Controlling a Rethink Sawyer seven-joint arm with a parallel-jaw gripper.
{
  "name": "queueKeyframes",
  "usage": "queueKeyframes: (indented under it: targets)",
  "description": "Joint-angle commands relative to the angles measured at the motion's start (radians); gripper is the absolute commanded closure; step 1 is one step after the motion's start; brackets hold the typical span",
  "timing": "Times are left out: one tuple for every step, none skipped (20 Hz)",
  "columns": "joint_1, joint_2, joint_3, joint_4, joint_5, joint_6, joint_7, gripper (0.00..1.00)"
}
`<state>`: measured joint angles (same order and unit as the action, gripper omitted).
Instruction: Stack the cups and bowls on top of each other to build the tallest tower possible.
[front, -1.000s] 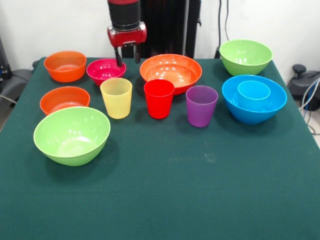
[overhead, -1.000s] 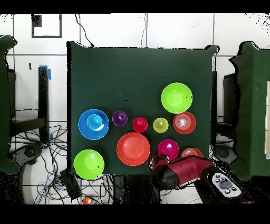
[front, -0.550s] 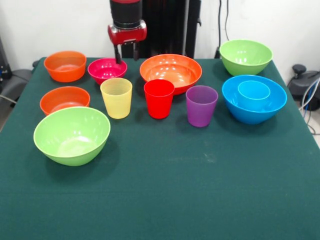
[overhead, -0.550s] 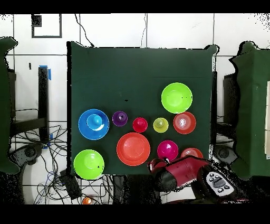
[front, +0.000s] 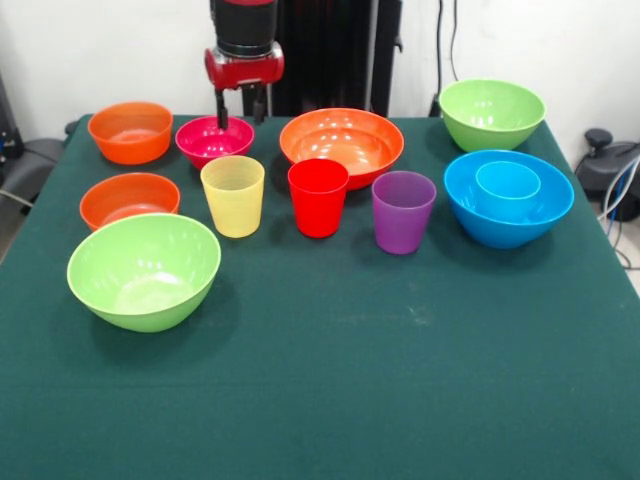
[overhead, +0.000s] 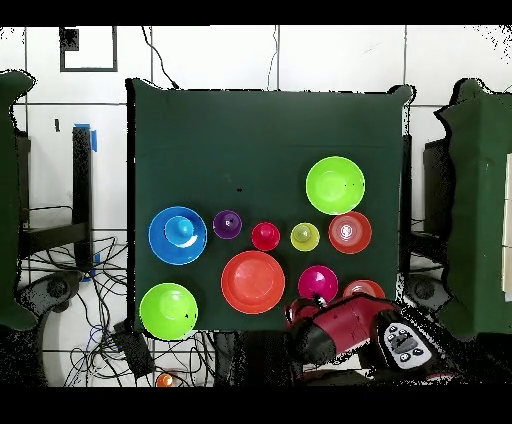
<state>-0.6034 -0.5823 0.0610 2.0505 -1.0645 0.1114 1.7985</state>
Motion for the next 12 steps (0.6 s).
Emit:
queueKeyframes:
  targets:
    - [0.031,0.035,0.021,-0.12,-0.05,-0.125,0.071,0.0]
    - [0.017,0.037,0.032,-0.113,-0.042,-0.125,0.067,0.0]
    - [-0.031,0.041,0.077,-0.095,-0.037,-0.124,0.053,0.0]
    - [-0.05,0.045,0.095,-0.087,-0.032,-0.115,0.046,0.0]
    - [-0.081,0.049,0.127,-0.078,-0.029,-0.096,0.029,0.0]
    - [-0.09,0.051,0.135,-0.074,-0.03,-0.096,0.026,0.0]
    - [-0.099,0.052,0.142,-0.07,-0.031,-0.097,0.023,0.0]
    - [-0.108,0.052,0.152,-0.065,-0.028,-0.089,0.019,0.0]
    - [-0.113,0.054,0.155,-0.062,-0.028,-0.088,0.018,0.0]
    - [-0.117,0.056,0.158,-0.06,-0.029,-0.087,0.017,0.0]
    - [-0.123,0.056,0.167,-0.057,-0.027,-0.079,0.012,0.0]
    - [-0.13,0.056,0.175,-0.054,-0.025,-0.07,0.007,0.0]
